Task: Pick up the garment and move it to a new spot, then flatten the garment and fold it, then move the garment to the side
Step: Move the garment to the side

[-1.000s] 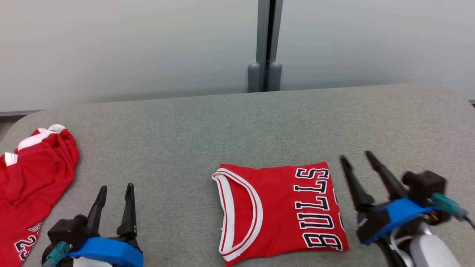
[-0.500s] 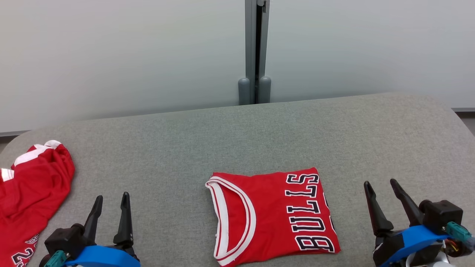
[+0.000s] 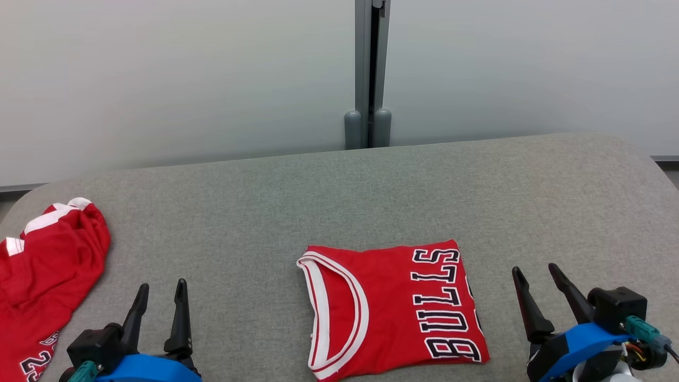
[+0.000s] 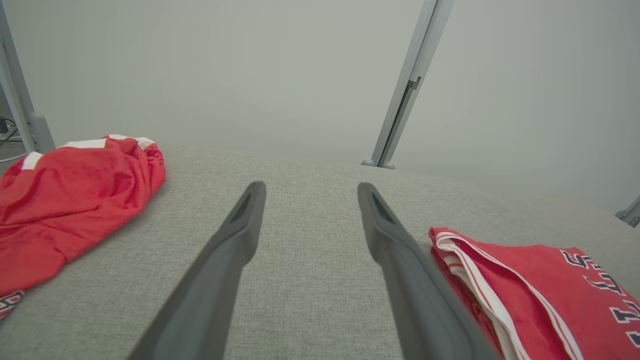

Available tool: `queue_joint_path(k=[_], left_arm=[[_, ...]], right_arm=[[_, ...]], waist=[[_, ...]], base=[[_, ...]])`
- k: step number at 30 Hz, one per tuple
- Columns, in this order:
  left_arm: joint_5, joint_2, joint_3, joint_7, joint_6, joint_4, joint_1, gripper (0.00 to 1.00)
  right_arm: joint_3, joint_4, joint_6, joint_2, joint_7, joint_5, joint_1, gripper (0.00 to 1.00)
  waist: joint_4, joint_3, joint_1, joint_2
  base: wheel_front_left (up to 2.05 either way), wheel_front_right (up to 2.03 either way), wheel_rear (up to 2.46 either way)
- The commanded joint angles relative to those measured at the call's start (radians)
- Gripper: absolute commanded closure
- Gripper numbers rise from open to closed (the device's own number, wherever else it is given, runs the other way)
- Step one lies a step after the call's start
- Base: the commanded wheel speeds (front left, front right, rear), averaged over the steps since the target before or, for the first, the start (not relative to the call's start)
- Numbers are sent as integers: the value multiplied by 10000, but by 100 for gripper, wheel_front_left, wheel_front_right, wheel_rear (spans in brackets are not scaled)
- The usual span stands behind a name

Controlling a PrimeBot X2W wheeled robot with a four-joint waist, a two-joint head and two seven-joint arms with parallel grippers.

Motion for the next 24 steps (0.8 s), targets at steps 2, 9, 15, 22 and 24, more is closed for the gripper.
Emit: queue_joint_path(k=[2,9,15,22,24], left_arm=[[14,-17,-6,-25,68,5,35,0],[14,47,-60,-10,92,-96,-89,0],[88,172,-141,46,101,-357,-335,0],[169,251,-286,171,92,-551,-686,0],[198,267,-355,198,80,-556,-762,0]], right_arm=[[2,41,2,19,44,29,-102,0],[143,56,2,162,670,224,-345,0],[-65,400,4,480,3177,373,-967,0],[-522,1378,2,868,5703,-175,-1758,0],[-632,1755,2,932,6132,-340,-1829,0]], waist=[[29,9,0,0],[120,165,0,0],[346,617,0,0],[807,1107,0,0],[948,1186,0,0]], base=[[0,0,0],[0,0,0],[0,0,0],[0,0,0],[0,0,0]])
